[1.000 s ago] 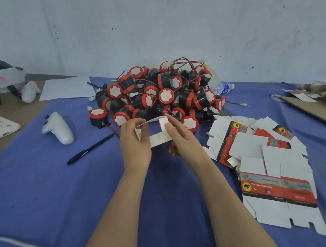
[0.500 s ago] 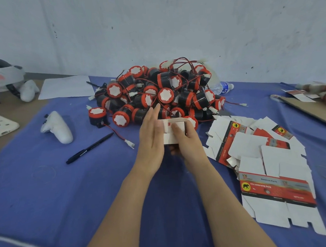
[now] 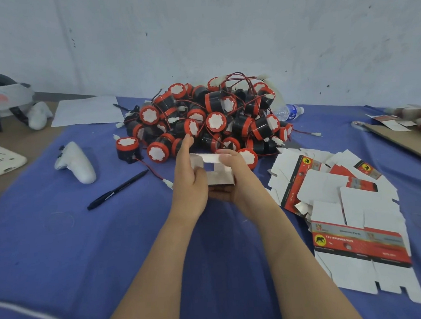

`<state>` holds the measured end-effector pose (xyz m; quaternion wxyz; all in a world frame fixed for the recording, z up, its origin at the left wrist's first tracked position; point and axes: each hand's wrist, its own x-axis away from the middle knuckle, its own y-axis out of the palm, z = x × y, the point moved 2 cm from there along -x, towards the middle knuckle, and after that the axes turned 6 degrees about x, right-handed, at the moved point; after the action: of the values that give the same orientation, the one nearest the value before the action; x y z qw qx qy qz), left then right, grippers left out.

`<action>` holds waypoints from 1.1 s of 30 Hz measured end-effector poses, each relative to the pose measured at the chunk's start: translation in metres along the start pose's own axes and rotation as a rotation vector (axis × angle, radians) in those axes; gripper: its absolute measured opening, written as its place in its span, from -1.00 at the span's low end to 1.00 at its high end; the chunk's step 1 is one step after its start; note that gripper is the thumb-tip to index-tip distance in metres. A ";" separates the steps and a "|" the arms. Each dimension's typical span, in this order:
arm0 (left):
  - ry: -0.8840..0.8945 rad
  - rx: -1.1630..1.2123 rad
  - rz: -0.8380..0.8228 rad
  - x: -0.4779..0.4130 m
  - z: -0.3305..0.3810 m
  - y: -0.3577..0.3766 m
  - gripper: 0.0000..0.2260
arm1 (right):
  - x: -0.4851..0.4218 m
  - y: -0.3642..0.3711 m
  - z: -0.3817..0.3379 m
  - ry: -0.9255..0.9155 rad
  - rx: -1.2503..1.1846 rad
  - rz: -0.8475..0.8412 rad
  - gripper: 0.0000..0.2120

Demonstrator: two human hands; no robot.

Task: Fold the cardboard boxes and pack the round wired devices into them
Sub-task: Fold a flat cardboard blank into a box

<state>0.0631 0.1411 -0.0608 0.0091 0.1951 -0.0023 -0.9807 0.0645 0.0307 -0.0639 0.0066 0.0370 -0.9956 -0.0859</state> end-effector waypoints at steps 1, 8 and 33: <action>-0.015 0.074 -0.011 0.001 0.003 0.000 -0.46 | 0.000 -0.001 0.000 -0.034 0.000 0.021 -0.63; -0.102 0.100 0.003 0.000 0.004 -0.002 -0.48 | 0.002 -0.003 0.001 -0.271 0.189 0.112 -0.74; -0.252 0.290 0.147 -0.008 -0.006 -0.002 -0.66 | 0.007 0.009 -0.008 -0.401 0.207 0.248 -0.78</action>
<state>0.0731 0.1431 -0.0634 0.0521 0.0695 -0.1589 -0.9835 0.0571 0.0373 -0.0543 -0.1842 -0.1028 -0.9774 0.0125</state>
